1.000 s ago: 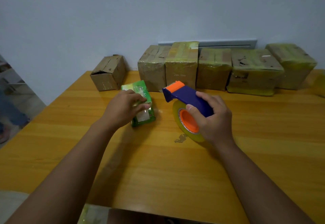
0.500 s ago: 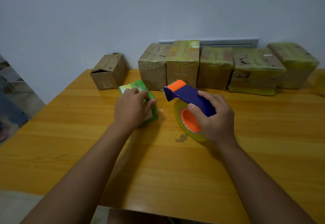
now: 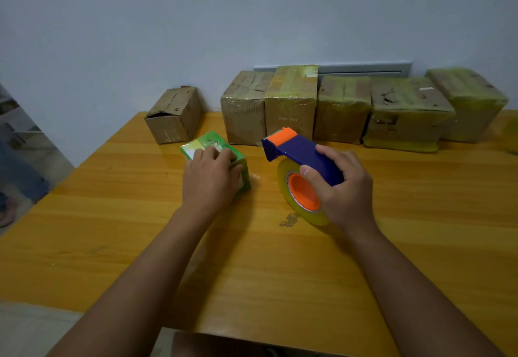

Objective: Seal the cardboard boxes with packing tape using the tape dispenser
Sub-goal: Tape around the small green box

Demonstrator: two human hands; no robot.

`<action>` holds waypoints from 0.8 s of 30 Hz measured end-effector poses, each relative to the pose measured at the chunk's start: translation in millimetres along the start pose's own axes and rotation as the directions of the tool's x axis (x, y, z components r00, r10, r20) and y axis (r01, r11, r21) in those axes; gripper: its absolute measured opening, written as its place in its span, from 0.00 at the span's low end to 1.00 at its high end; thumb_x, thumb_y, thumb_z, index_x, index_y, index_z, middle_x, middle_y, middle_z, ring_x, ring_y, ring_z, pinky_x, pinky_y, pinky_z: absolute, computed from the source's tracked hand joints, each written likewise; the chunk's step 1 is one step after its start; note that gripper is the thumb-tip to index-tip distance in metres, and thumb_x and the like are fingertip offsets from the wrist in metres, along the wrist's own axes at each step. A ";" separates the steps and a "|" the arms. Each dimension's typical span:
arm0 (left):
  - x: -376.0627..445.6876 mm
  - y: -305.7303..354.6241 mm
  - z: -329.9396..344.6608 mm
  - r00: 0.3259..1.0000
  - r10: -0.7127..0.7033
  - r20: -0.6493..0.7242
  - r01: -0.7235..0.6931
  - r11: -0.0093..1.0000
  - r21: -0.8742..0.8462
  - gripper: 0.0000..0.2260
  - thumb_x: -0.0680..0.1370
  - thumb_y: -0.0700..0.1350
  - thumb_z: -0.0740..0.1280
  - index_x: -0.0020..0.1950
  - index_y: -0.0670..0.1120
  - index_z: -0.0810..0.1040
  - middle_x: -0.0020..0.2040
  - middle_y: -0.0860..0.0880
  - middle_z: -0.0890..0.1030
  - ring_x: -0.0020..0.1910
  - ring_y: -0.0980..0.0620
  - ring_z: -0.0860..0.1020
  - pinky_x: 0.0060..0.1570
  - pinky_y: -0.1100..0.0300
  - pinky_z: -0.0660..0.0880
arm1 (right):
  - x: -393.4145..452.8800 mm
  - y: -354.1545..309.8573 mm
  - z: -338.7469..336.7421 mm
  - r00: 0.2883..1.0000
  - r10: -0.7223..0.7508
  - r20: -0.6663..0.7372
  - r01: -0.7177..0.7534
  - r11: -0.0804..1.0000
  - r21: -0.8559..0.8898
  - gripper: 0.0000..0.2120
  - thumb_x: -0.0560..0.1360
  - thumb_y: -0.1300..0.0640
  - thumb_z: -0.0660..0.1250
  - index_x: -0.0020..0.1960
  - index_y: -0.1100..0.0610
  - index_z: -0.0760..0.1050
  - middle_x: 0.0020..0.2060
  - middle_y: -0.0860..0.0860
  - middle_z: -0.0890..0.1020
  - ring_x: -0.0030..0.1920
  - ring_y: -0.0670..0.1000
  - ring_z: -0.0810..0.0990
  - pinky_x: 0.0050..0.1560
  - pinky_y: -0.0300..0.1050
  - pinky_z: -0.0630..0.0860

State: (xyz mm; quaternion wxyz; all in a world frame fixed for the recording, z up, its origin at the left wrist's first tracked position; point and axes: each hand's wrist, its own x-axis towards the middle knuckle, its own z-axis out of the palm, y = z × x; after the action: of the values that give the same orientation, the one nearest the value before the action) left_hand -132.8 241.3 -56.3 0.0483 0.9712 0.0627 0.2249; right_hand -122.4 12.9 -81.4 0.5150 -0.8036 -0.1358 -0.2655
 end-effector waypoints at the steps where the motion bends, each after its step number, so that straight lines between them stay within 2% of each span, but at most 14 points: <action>1: -1.1 -0.8 0.8 1.000 0.011 -0.006 -0.011 1.000 0.019 0.15 0.81 0.55 0.61 0.63 0.49 0.74 0.60 0.46 0.76 0.56 0.47 0.70 0.52 0.53 0.68 | 0.0 -0.2 0.2 1.000 0.003 0.001 -0.003 1.000 0.000 0.27 0.70 0.40 0.69 0.65 0.52 0.75 0.57 0.47 0.75 0.55 0.45 0.76 0.44 0.27 0.72; 4: -3.4 1.2 2.9 0.999 0.041 0.020 -0.043 0.997 0.070 0.17 0.80 0.54 0.63 0.65 0.48 0.72 0.62 0.45 0.74 0.59 0.46 0.70 0.55 0.52 0.67 | -0.1 -0.8 1.1 1.000 0.000 0.004 0.000 1.000 -0.004 0.27 0.70 0.40 0.69 0.66 0.52 0.75 0.58 0.48 0.76 0.55 0.46 0.76 0.44 0.29 0.72; 8: -7.1 -1.1 7.0 0.998 0.070 -0.003 -0.070 0.994 0.085 0.16 0.79 0.50 0.65 0.64 0.46 0.74 0.60 0.43 0.76 0.57 0.43 0.71 0.53 0.50 0.66 | -0.3 0.3 0.8 1.000 0.005 -0.001 -0.005 1.000 0.007 0.27 0.70 0.41 0.69 0.66 0.52 0.75 0.58 0.49 0.76 0.55 0.47 0.76 0.44 0.30 0.73; 13: -4.9 -9.0 4.1 0.998 0.067 0.000 -0.067 0.998 -0.021 0.19 0.79 0.58 0.63 0.66 0.50 0.74 0.60 0.47 0.76 0.57 0.47 0.70 0.53 0.53 0.66 | -0.3 0.2 1.5 1.000 -0.003 0.006 0.003 1.000 -0.004 0.29 0.70 0.38 0.68 0.65 0.52 0.75 0.58 0.49 0.76 0.55 0.46 0.76 0.45 0.29 0.72; 17: -4.9 -8.6 5.4 0.997 0.078 -0.018 -0.078 0.997 -0.006 0.15 0.80 0.52 0.63 0.64 0.48 0.76 0.57 0.45 0.77 0.55 0.46 0.71 0.52 0.51 0.66 | -0.1 -1.3 0.9 1.000 -0.010 -0.002 0.010 1.000 0.005 0.30 0.69 0.35 0.65 0.65 0.52 0.76 0.57 0.49 0.77 0.54 0.45 0.76 0.45 0.28 0.72; 24: -9.2 -13.5 5.2 0.996 0.092 -0.003 -0.092 0.994 -0.064 0.17 0.80 0.50 0.64 0.68 0.49 0.74 0.60 0.45 0.76 0.57 0.44 0.70 0.54 0.50 0.64 | -0.2 -1.1 1.3 1.000 -0.009 -0.003 0.009 1.000 0.001 0.28 0.70 0.39 0.68 0.65 0.52 0.76 0.58 0.48 0.76 0.54 0.44 0.75 0.45 0.29 0.72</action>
State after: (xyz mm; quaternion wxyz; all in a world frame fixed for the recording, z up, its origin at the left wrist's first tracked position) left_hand -140.1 253.0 -66.6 0.0689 0.9710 0.0106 0.2287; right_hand -122.7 14.5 -81.1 0.5143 -0.8024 -0.1388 -0.2690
